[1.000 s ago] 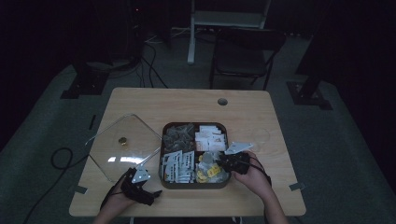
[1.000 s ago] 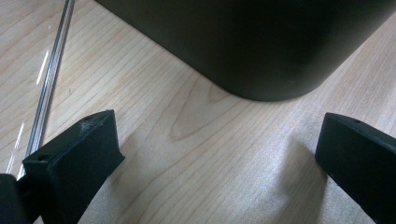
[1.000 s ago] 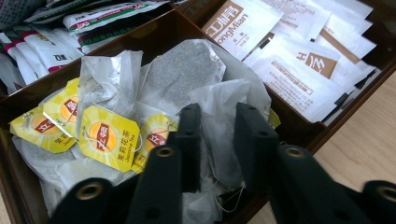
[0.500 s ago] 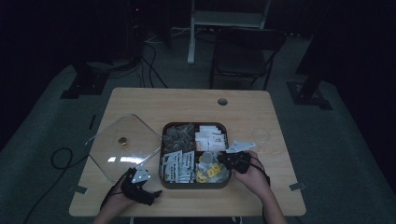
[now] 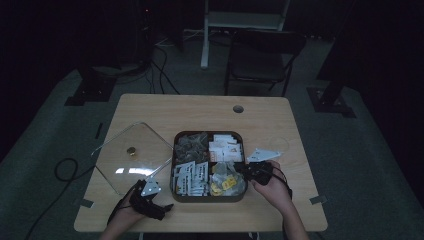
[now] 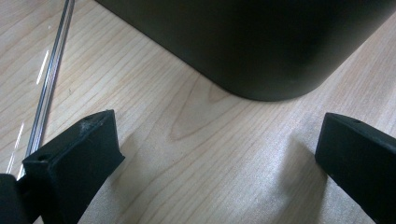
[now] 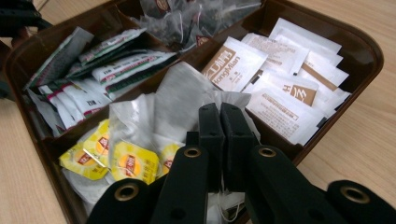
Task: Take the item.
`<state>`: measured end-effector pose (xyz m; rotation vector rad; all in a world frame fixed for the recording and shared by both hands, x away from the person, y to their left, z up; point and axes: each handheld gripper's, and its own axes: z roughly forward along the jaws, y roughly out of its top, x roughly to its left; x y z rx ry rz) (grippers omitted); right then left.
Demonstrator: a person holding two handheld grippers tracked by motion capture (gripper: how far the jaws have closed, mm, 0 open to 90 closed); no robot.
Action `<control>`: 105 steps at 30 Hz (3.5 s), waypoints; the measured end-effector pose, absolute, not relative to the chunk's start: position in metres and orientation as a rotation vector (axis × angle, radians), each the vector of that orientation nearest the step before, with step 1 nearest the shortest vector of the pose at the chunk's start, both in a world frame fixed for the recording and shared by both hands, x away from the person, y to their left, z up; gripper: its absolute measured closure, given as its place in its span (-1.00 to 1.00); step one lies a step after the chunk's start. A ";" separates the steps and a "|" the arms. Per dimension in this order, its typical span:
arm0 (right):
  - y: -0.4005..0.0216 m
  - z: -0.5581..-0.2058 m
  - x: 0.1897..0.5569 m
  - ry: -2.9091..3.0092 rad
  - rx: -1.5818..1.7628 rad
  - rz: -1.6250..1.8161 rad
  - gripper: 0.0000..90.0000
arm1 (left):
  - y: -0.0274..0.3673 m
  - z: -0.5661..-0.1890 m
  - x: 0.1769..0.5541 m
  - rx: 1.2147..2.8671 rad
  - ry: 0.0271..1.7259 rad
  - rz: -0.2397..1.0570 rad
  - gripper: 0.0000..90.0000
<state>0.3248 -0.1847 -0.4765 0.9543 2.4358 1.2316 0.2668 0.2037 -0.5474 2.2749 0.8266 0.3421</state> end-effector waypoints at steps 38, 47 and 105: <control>-0.177 -0.484 0.329 2.494 0.990 1.265 0.46 | 0.204 -0.547 0.267 2.274 0.827 0.342 -0.99; -0.173 -0.494 0.335 2.516 1.002 1.186 0.56 | 0.204 -0.547 0.267 2.274 0.827 0.342 -0.99; -0.194 -0.411 0.327 2.282 0.952 1.513 1.00 | 0.204 -0.547 0.267 2.273 0.827 0.343 -0.99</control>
